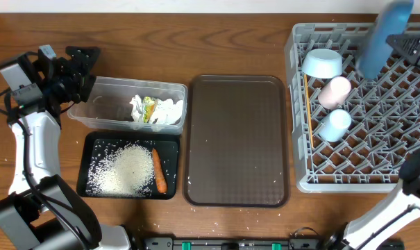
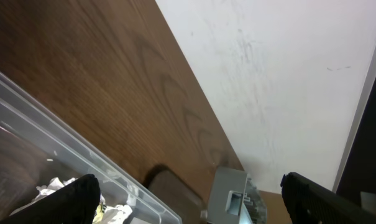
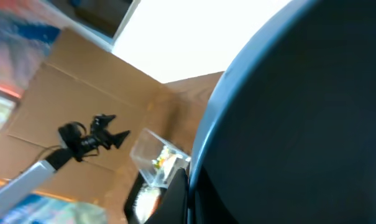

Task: Sort waste into correct bins and load items into the dishwasher rack
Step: 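Lower the blue plate upright into the rack's right side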

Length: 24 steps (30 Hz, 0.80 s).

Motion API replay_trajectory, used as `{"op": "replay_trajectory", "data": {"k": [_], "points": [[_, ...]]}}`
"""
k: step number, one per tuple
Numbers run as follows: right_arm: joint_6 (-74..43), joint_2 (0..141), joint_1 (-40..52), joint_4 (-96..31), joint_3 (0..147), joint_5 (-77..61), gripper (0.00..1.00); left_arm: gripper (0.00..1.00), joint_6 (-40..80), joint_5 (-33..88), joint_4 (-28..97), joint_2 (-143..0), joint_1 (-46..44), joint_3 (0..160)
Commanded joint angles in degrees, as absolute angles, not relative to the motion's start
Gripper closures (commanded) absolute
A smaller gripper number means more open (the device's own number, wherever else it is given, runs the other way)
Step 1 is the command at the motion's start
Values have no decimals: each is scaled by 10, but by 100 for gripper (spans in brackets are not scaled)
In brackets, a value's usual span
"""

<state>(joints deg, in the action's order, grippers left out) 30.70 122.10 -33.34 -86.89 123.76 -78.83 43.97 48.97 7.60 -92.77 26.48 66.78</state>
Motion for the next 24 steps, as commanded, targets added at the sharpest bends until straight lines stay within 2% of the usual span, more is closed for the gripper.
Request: {"op": "replay_trajectory", "data": {"k": [1, 9, 24], "points": [[377, 1241, -337, -885, 1237, -855, 99, 5, 445, 495, 76, -915, 266, 667], [387, 1258, -343, -898, 1236, -816, 99, 5, 445, 495, 76, -915, 266, 667], [385, 1258, -416, -967, 1236, -784, 99, 5, 445, 495, 76, -915, 266, 667]]}}
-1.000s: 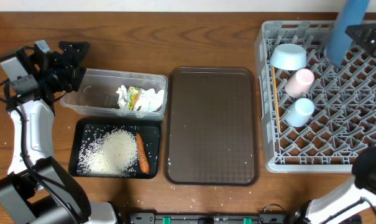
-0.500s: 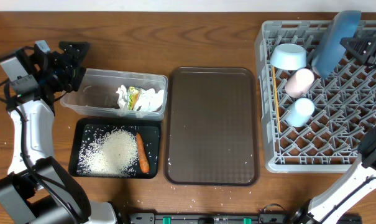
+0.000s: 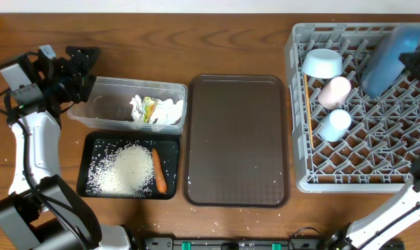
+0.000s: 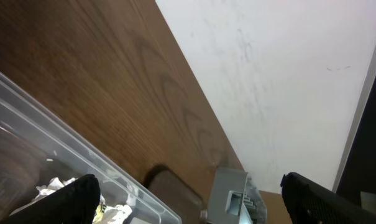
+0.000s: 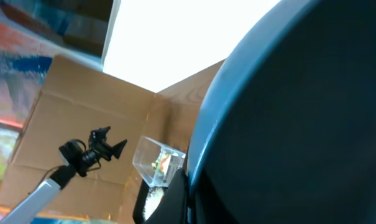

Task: Sort waste into correct bins and load items into the dishwasher rack
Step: 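Lower the blue plate upright into the rack's right side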

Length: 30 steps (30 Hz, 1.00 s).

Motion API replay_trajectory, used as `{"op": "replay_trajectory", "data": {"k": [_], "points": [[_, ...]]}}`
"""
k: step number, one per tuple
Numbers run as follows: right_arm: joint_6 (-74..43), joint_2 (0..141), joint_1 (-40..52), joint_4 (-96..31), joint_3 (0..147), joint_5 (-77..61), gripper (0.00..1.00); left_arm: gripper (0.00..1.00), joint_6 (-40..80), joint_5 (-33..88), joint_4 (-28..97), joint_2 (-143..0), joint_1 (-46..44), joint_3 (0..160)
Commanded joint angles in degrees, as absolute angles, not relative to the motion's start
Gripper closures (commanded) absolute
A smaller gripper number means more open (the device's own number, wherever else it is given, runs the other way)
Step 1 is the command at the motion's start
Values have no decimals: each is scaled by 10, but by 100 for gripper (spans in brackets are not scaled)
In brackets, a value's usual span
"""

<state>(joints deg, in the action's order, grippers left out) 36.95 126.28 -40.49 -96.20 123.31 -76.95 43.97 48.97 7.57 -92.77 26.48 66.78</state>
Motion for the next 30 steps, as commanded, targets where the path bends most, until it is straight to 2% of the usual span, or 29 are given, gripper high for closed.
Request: {"op": "replay_trajectory", "data": {"k": [1, 9, 21, 30], "points": [[385, 1258, -417, -971, 1236, -791, 99, 5, 445, 495, 76, -915, 266, 667], [405, 1258, -403, -973, 1236, -843, 99, 5, 445, 495, 76, -915, 266, 667], [434, 1258, -348, -944, 1236, -851, 99, 5, 445, 495, 76, -915, 266, 667], [434, 1258, -346, -912, 1232, -821, 99, 5, 445, 495, 76, -915, 266, 667]]}}
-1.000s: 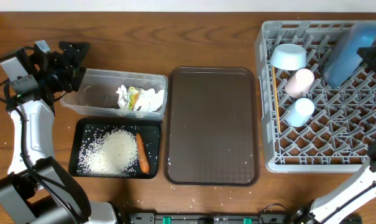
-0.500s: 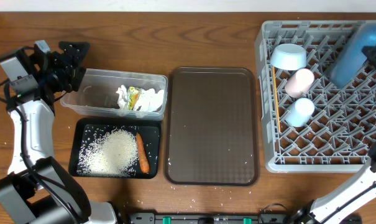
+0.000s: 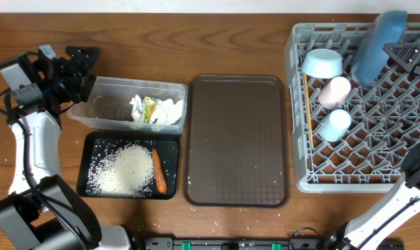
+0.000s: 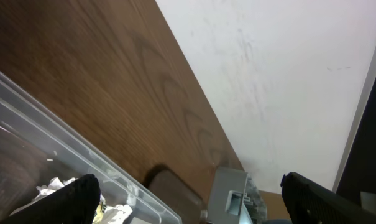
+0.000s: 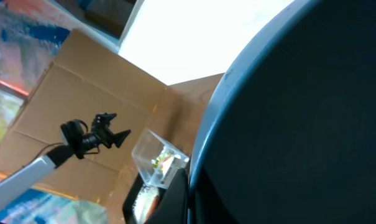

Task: Sort waste into correct bins and load items into the dishwasher rack
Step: 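Lower the blue plate upright into the rack's right side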

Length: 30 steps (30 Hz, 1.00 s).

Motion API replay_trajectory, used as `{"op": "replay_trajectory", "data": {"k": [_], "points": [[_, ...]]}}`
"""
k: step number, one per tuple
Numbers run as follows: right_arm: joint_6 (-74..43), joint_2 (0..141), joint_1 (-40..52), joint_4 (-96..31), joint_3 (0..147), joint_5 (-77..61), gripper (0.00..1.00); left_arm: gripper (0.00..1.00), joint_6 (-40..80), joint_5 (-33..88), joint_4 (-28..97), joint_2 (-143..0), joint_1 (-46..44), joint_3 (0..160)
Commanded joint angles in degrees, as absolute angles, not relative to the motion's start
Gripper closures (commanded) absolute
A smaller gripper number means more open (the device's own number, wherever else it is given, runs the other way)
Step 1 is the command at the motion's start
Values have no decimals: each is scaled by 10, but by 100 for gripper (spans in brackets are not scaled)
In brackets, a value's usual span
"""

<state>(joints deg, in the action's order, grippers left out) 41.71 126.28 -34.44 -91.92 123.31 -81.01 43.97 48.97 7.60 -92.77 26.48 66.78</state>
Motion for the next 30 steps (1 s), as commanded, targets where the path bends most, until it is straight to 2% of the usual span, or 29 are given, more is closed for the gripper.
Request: {"op": "replay_trajectory", "data": {"k": [1, 14, 26, 30], "points": [[434, 1258, -346, -908, 1228, -818, 99, 5, 445, 495, 76, -915, 266, 667], [434, 1258, -352, -858, 1147, -843, 99, 5, 445, 495, 76, -915, 266, 667], [408, 1250, -421, -905, 1147, -839, 98, 5, 445, 495, 76, -915, 266, 667], [407, 1250, -439, -952, 1147, -839, 92, 5, 445, 495, 76, -915, 266, 667]]}}
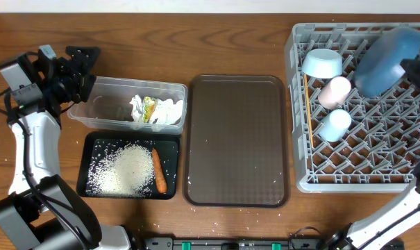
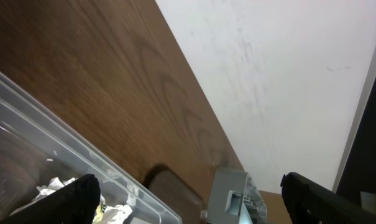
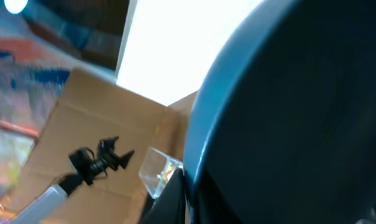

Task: Sort waste into correct bins and load items into the dishwasher rack
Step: 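Lower the blue plate upright into the rack's right side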

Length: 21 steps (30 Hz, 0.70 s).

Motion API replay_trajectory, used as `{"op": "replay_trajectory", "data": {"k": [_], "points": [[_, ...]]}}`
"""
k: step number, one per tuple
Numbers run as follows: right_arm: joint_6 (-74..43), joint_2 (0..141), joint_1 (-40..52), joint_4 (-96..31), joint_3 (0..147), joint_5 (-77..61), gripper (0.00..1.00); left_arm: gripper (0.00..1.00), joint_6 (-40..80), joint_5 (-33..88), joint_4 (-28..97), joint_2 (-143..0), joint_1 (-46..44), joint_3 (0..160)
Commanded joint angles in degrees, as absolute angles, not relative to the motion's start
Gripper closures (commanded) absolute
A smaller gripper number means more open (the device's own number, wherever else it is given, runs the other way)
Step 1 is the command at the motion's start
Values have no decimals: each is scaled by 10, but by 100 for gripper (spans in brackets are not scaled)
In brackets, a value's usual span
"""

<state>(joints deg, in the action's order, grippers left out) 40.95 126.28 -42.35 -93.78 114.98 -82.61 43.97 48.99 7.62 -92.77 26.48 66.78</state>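
Observation:
A blue plate (image 1: pixel 384 62) hangs tilted over the back right of the grey dishwasher rack (image 1: pixel 355 173), its face showing from overhead. My right gripper (image 1: pixel 412 69) is shut on its right rim. The plate (image 3: pixel 287 124) fills the right wrist view, pressed against one dark finger (image 3: pixel 169 199). In the rack lie a white bowl (image 1: pixel 321 63), a pink cup (image 1: pixel 334 91) and a pale blue cup (image 1: pixel 333 125). My left gripper (image 1: pixel 81 69) stands open and empty at the left end of the clear bin (image 1: pixel 105 107); its fingertips (image 2: pixel 76 199) frame the left wrist view.
The clear bin holds crumpled wrappers (image 1: pixel 154 110). In front of it a black tray (image 1: pixel 98 142) holds rice and a carrot (image 1: pixel 158 171). A brown serving tray (image 1: pixel 237 139) lies mid-table. A thin wooden stick (image 1: pixel 308 111) runs along the rack's left side.
The blue plate was edge-on over the rack beside the white bowl; now it sits slightly further right and lower, turned so its broad face shows. The left arm has not moved.
My right gripper held the blue plate edge-on above the rack's back right throughout. The plate stood high at first, then lower and further right, then back toward the white bowl, and now further right again with its face turned up. The left gripper stayed open by the bin.

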Motion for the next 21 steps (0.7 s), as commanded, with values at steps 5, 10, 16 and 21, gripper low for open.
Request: {"op": "replay_trajectory", "data": {"k": [5, 10, 16, 21], "points": [[358, 1250, -467, -975, 1147, -806, 95, 5, 445, 495, 76, -915, 266, 667], [323, 1250, -513, -974, 1147, -762, 92, 5, 445, 495, 76, -915, 266, 667], [288, 1250, -567, -964, 1147, -709, 89, 5, 445, 495, 76, -915, 266, 667], [222, 1250, -605, -940, 1147, -667, 80, 5, 445, 495, 76, -915, 266, 667]]}}
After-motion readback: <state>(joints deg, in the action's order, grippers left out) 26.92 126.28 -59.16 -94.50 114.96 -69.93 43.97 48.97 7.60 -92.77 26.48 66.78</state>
